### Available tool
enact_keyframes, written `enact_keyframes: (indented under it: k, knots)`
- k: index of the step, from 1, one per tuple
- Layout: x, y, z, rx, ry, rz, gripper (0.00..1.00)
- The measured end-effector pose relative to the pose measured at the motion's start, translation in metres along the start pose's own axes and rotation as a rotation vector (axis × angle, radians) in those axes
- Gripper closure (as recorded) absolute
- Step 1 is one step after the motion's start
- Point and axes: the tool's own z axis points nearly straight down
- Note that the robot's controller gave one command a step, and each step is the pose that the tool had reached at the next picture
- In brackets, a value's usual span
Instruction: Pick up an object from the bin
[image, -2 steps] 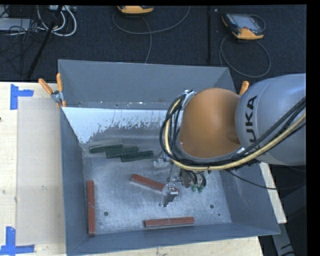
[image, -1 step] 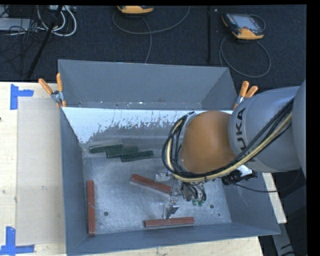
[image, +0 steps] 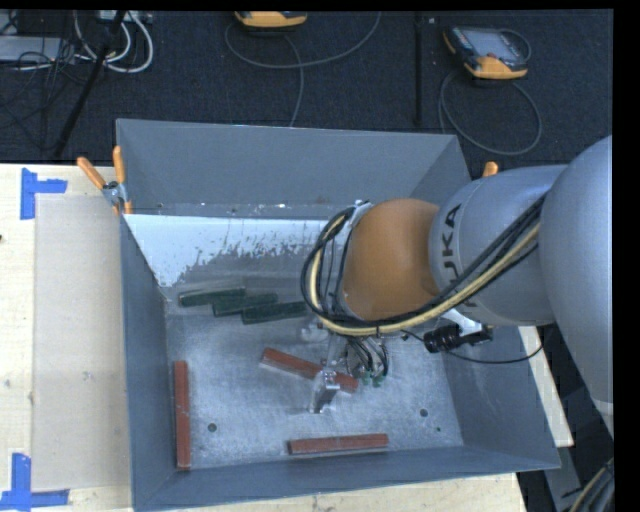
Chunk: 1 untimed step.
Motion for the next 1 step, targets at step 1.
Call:
enact_keyframes:
  k: [1]
  knots:
    - [-0.0270,0.0051,0.0289,-0.006,-0.025,-0.004,1.00]
